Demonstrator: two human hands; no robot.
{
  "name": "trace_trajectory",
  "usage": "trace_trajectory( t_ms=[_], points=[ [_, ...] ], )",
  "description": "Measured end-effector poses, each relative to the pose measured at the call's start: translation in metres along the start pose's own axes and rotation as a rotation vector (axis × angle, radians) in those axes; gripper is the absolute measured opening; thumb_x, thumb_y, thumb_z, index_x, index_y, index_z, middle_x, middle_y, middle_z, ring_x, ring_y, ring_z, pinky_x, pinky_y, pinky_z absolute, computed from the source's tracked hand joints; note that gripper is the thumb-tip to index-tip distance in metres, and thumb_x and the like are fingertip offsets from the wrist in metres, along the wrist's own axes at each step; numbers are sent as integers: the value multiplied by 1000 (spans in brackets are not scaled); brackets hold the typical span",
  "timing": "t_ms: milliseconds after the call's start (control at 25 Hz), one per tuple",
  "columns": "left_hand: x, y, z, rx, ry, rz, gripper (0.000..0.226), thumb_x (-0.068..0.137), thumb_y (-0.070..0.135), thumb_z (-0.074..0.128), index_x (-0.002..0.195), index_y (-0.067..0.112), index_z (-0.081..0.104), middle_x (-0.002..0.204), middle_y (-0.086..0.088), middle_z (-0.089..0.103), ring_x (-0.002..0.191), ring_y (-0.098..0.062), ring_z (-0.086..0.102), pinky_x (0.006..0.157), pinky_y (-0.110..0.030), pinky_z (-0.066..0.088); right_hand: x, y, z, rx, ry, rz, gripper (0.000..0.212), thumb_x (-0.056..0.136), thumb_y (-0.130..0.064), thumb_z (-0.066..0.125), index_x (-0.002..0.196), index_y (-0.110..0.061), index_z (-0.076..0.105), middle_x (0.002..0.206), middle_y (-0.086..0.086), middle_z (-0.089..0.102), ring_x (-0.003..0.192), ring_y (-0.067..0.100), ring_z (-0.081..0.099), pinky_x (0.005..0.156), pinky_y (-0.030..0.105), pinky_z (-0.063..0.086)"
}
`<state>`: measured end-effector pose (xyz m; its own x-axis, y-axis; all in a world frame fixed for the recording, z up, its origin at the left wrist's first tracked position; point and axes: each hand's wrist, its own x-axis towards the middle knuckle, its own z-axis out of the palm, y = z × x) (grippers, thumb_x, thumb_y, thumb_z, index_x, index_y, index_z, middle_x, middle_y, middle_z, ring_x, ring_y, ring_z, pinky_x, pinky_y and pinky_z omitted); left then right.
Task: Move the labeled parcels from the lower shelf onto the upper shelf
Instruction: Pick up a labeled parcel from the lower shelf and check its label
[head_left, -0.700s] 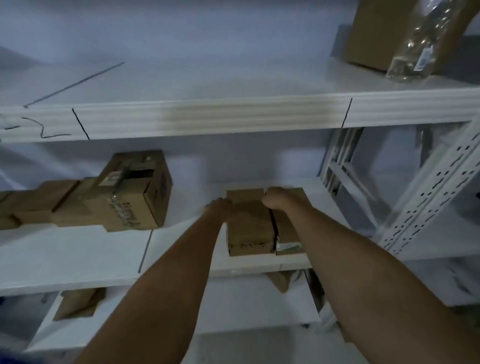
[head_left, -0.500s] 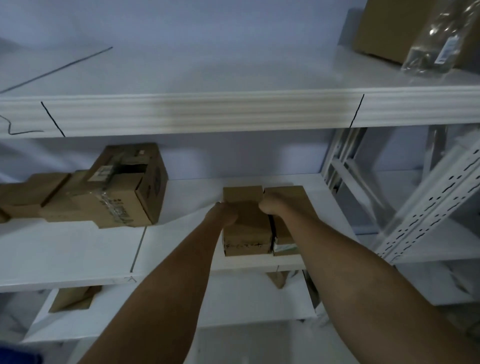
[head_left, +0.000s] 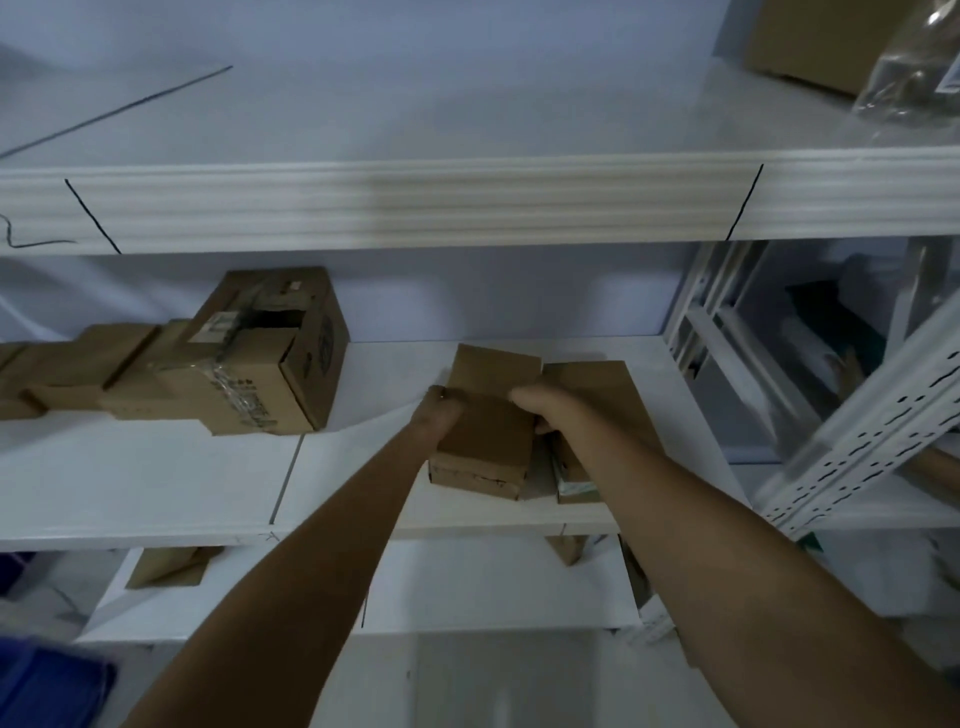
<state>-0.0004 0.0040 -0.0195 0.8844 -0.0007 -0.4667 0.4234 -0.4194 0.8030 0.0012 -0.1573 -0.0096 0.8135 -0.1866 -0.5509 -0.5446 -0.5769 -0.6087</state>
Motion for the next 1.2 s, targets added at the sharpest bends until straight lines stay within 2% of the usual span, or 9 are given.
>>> trace_trajectory(
  t_ms=[240, 400, 480, 560, 680, 800, 880, 1040, 1200],
  points=[
    [-21, 2, -22, -310, -28, 118, 55, 92, 3, 59, 146, 10, 52, 129, -6, 63, 122, -24, 58, 74, -16, 44, -8, 4, -12, 500, 71, -42, 85, 86, -49, 70, 154, -15, 34, 158, 7, 40, 139, 29, 43, 97, 35, 40],
    [-26, 4, -25, -576, 1, 229, 57, 91, -3, 63, 144, 12, 49, 145, -5, 57, 126, -23, 55, 95, -27, 40, -9, 4, -20, 671, 90, -89, 88, 84, -53, 71, 155, -22, 31, 157, 5, 41, 140, 29, 42, 112, 43, 36],
    [-26, 3, -31, -698, -8, 227, 50, 93, -3, 63, 139, 9, 50, 150, -18, 54, 111, -26, 63, 83, -24, 50, -8, 6, -21, 740, 43, -88, 90, 81, -60, 70, 154, -20, 37, 155, 7, 45, 138, 30, 45, 115, 48, 36],
    [-29, 5, -36, -560, -102, 163, 39, 95, 15, 65, 133, 11, 56, 144, -20, 60, 101, -24, 67, 75, -22, 53, -8, 7, -20, 743, 4, -80, 88, 82, -65, 64, 153, -19, 40, 154, 8, 46, 138, 30, 45, 116, 50, 34],
    [-29, 5, -41, -363, -320, 98, 43, 91, 40, 66, 127, 16, 64, 128, -11, 72, 107, -22, 72, 99, -36, 54, -11, 5, -10, 717, -65, -70, 78, 90, -66, 49, 150, -16, 44, 150, 12, 49, 133, 30, 49, 114, 49, 36],
    [-28, 4, -47, -469, -312, 100, 55, 87, 42, 71, 135, 15, 62, 127, -10, 75, 111, -27, 73, 95, -42, 59, -21, -5, -4, 401, 51, -121, 89, 87, -78, 32, 151, -18, 41, 151, 14, 47, 131, 32, 49, 104, 45, 41],
    [-31, 4, -43, -444, -251, 110, 65, 87, 42, 72, 143, 15, 55, 136, -12, 68, 121, -32, 67, 104, -51, 53, -29, -18, -4, 212, 81, -207, 104, 73, -91, 29, 154, -25, 38, 159, 13, 35, 141, 34, 39, 112, 49, 36],
    [-46, 20, -29, -295, -62, 203, 72, 89, 46, 67, 150, 19, 42, 146, -12, 58, 121, -29, 64, 103, -47, 53, -43, -46, -6, 343, -74, -282, 139, 47, -96, 56, 160, -28, 14, 168, 4, 13, 150, 29, 24, 112, 45, 29],
    [-64, 34, -19, 123, 24, 395, 90, 77, 61, 44, 161, 34, 23, 165, -1, 29, 149, -35, 28, 120, -50, 27, -37, -38, -9, 649, 149, -195, 154, 28, -80, 79, 154, -14, 19, 154, 11, 39, 135, 33, 46, 104, 46, 44]
  ],
)
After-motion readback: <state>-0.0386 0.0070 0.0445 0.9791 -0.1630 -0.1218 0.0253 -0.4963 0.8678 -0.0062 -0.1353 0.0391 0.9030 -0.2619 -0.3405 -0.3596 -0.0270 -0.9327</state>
